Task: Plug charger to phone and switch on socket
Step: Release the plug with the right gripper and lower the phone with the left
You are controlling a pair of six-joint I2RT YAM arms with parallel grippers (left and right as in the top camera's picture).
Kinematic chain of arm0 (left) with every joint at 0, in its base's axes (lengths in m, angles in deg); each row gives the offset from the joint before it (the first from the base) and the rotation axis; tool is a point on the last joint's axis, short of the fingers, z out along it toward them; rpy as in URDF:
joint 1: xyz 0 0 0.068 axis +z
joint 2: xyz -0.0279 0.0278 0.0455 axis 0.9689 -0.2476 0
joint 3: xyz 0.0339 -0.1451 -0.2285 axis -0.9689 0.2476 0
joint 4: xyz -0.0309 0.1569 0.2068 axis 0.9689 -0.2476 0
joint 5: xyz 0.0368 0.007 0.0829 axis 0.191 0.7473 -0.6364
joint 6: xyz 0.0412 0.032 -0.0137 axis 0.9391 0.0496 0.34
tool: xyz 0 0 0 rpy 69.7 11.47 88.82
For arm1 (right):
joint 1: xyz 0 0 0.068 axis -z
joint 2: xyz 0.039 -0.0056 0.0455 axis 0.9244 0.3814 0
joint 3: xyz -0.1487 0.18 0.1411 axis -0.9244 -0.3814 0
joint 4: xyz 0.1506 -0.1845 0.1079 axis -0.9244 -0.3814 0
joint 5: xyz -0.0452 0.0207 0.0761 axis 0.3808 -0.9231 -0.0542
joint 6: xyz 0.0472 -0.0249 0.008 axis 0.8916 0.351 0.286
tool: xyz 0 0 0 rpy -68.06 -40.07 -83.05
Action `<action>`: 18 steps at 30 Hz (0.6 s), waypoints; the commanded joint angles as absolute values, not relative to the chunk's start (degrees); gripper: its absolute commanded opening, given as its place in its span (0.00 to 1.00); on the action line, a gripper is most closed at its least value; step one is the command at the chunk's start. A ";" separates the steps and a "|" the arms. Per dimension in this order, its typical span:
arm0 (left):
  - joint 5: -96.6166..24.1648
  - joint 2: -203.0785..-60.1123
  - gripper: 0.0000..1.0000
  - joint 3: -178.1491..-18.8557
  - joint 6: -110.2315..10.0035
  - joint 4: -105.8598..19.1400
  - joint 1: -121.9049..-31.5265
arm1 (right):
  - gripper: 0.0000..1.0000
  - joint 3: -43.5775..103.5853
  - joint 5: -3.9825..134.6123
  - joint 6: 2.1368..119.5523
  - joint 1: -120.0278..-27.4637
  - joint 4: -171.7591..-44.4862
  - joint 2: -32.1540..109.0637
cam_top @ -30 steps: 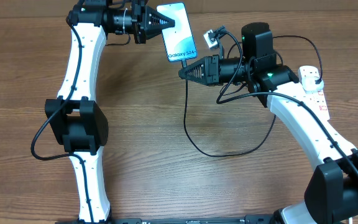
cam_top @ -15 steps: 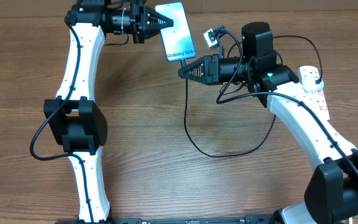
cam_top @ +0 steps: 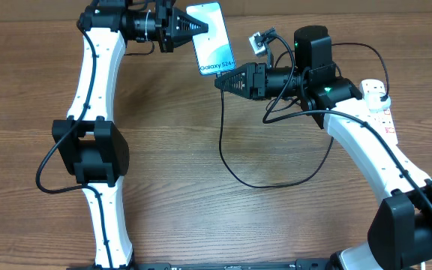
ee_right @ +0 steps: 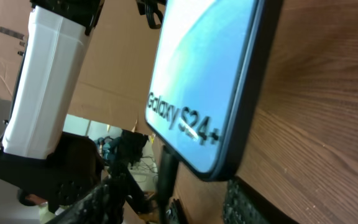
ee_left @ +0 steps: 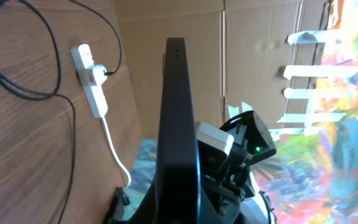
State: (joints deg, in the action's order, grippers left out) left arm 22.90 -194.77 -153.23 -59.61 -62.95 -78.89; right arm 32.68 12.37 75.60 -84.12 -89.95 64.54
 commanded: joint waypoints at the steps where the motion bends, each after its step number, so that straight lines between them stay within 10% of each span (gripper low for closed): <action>1: 21.85 -194.58 0.04 -153.73 -53.21 -63.52 -78.13 | 0.58 33.66 13.11 75.47 -83.66 -89.80 63.58; 18: -21.47 -194.64 0.04 -151.31 -36.01 -89.79 -77.99 | 0.62 33.64 17.44 73.81 -81.65 -94.25 63.58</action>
State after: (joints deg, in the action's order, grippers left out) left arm -14.65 -194.79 -152.71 -40.27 -89.20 -78.52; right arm 32.68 15.84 75.20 -81.87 -94.08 64.54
